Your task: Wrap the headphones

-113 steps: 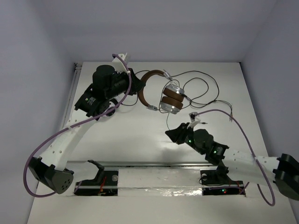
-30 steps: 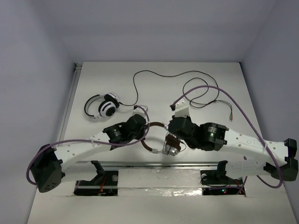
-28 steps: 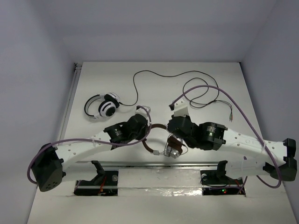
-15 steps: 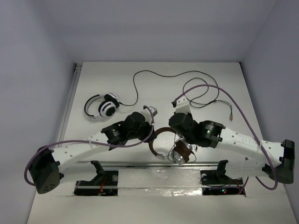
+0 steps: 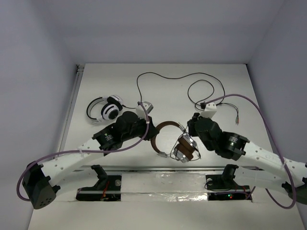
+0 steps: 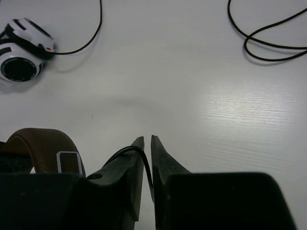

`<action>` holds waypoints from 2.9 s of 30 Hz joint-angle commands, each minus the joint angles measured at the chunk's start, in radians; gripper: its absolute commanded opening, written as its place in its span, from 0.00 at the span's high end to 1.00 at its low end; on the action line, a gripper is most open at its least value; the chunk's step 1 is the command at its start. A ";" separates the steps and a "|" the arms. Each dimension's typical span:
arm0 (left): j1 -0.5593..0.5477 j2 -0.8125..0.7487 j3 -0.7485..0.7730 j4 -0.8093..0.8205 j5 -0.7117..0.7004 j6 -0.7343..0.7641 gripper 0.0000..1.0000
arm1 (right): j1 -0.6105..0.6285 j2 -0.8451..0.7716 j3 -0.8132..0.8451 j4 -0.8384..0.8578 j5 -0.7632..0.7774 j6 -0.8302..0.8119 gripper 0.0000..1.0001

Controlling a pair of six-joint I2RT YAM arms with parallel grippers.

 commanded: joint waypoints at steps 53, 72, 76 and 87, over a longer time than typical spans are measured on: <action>0.141 0.151 0.394 0.257 -0.276 -0.220 1.00 | -0.134 -0.067 -0.601 1.064 -0.633 0.232 0.95; 0.183 0.387 0.380 0.259 -0.666 -0.174 1.00 | 0.181 0.092 -0.360 0.957 -0.693 0.315 1.00; 0.121 0.384 0.241 0.287 -0.689 -0.186 1.00 | 0.181 0.068 -0.312 0.968 -0.620 0.355 0.90; -0.057 0.322 0.055 0.270 -0.673 -0.282 1.00 | 0.163 0.043 -0.258 0.839 -0.184 0.491 0.61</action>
